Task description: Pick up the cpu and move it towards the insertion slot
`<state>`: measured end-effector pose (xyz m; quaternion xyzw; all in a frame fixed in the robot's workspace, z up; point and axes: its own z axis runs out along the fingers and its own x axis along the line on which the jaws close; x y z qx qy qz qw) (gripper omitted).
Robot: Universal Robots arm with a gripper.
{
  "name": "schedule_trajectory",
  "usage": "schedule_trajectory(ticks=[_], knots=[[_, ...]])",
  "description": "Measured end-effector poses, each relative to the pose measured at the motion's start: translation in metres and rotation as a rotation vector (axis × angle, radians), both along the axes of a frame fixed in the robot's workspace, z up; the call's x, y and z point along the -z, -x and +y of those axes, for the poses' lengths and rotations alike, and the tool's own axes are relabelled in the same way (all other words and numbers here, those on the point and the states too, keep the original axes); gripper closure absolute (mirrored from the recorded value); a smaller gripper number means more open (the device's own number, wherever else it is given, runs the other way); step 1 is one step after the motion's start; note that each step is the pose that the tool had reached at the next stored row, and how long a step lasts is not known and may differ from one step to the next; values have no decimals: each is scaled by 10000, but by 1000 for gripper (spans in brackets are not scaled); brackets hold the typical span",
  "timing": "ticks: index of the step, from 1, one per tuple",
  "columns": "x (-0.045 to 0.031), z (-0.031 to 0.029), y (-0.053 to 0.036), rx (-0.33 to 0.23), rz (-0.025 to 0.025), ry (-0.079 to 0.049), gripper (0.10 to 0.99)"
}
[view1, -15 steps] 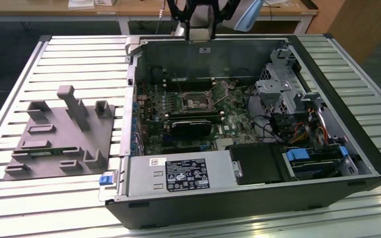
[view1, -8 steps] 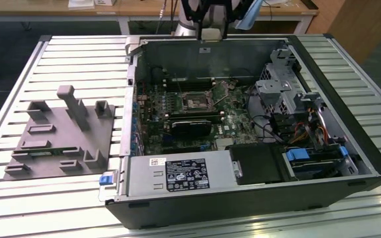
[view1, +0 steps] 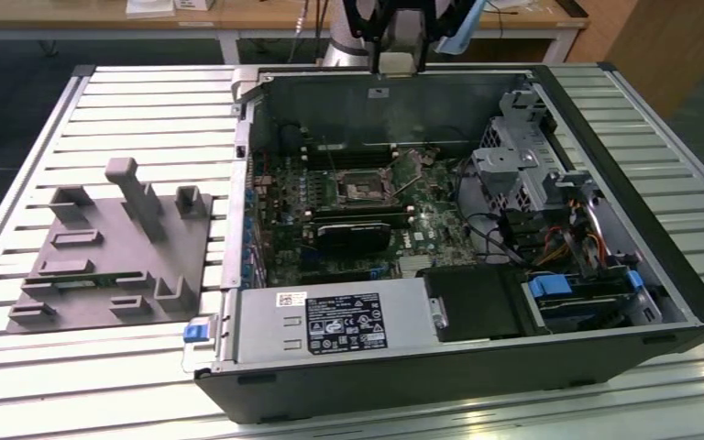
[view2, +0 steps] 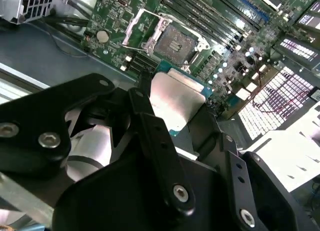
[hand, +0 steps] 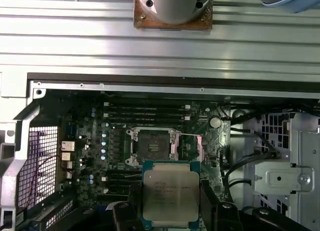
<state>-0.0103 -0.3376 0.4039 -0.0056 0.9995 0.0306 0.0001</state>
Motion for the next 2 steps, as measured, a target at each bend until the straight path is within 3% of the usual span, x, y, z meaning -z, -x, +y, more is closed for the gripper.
schedule_trajectory(ticks=[2], knots=[[0,0,0,1,1,1,541]])
